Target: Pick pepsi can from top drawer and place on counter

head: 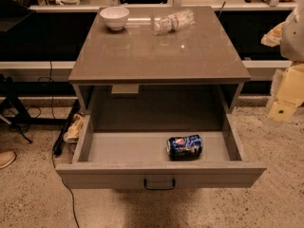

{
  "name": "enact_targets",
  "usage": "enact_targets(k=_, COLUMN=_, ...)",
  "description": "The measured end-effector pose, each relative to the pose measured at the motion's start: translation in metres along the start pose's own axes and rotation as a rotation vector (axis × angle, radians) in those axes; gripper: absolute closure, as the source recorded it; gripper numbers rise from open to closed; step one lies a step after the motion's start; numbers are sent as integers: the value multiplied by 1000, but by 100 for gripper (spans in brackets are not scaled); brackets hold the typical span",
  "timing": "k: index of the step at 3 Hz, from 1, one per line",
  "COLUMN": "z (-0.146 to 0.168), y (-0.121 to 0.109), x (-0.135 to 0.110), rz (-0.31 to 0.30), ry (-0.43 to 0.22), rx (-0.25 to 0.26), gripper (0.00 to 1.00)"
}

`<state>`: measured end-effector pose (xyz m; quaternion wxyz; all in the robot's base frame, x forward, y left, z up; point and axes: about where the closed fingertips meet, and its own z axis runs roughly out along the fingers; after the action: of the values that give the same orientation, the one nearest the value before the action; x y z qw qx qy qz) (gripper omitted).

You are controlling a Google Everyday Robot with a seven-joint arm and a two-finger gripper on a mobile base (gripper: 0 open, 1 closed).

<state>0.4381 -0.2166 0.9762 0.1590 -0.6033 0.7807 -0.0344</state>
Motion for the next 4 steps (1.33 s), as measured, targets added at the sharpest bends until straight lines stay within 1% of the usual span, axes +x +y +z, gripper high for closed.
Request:
enact_targets(k=1, z=0, y=0, x=0, rz=0, ry=0, rx=0, gripper=0)
enact_targets(k=2, z=33, y=-20, x=2, rz=-35, ry=-60, rx=-29, gripper=0)
enact_targets(k=3, z=110, y=-41, x=7, rz=-69, ry=-157, rx=-131, gripper=0)
enact_targets(k=4, z=111, y=-41, x=7, rz=-69, ry=-157, rx=-131, gripper=0)
